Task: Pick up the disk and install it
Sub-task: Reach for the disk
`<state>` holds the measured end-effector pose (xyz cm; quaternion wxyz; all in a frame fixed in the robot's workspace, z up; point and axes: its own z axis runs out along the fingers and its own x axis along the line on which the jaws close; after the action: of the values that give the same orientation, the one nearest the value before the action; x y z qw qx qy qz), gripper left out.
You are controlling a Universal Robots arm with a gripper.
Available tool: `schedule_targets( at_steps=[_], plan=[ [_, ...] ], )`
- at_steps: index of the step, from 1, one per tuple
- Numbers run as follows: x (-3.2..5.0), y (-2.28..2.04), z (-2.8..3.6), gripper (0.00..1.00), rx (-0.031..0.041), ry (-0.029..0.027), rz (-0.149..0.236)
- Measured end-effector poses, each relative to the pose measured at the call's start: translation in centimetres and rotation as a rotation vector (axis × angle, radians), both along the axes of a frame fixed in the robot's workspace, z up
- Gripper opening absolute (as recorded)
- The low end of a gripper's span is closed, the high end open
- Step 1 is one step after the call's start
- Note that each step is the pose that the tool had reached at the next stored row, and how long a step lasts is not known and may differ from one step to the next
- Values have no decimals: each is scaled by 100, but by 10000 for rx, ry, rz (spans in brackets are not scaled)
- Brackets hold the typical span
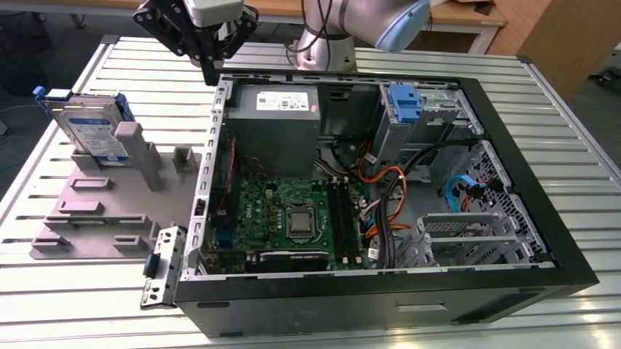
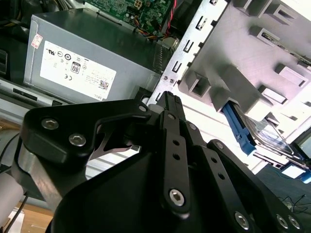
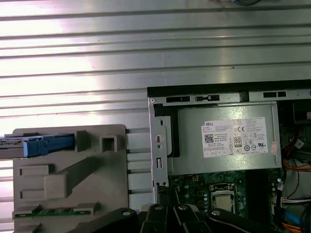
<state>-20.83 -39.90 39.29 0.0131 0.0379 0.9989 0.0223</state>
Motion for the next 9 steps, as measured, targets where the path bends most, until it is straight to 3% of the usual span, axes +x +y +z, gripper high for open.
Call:
schedule_targets(
  at_steps=[4,9],
  plan=[
    [-62,0,-6,11,0,0,1],
    [-202,0,-15,11,0,0,-4]
  ],
)
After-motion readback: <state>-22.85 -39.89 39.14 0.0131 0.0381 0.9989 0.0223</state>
